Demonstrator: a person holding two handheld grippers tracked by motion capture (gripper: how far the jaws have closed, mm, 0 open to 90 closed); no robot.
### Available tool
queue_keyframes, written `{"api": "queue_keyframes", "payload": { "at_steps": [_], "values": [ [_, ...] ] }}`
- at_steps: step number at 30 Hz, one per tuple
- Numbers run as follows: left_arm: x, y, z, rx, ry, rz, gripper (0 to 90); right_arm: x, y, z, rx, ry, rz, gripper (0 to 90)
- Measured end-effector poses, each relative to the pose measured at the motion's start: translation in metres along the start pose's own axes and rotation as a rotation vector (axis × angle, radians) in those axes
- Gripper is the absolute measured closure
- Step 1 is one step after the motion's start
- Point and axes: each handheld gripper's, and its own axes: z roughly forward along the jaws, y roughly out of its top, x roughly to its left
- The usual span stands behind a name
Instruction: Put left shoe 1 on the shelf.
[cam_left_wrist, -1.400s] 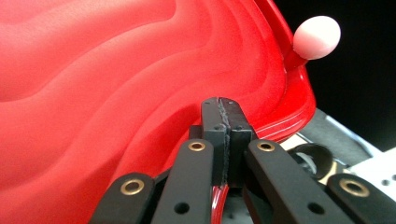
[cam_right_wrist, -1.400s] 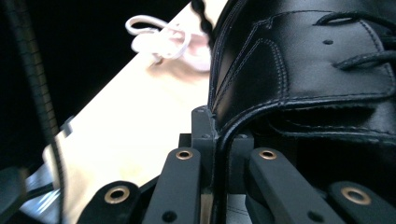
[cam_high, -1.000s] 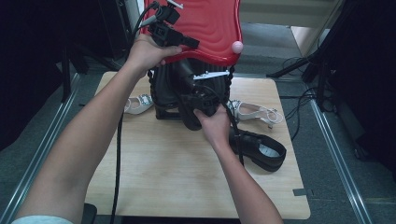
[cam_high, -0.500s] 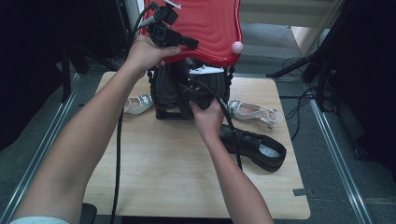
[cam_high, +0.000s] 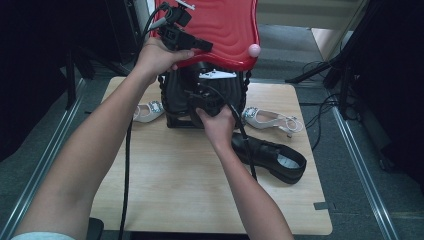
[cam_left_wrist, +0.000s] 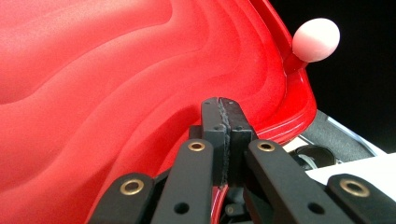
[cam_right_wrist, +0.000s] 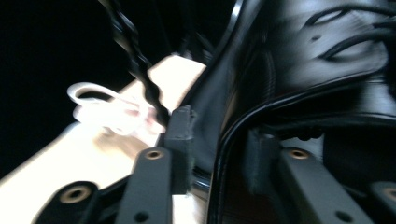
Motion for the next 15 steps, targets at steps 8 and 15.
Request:
{"api": "queue_keyframes", "payload": {
  "at_steps": [8,15],
  "values": [
    [0.000,-0.001,0.000,-0.005,0.001,0.003,90.0,0.004,0.001,0.003,0.011,-0.019,-0.023,67.3],
    [0.000,0.000,0.000,-0.003,0.001,0.000,90.0,0.007,0.001,-0.013,0.043,-0.006,-0.009,74.2]
  ]
}}
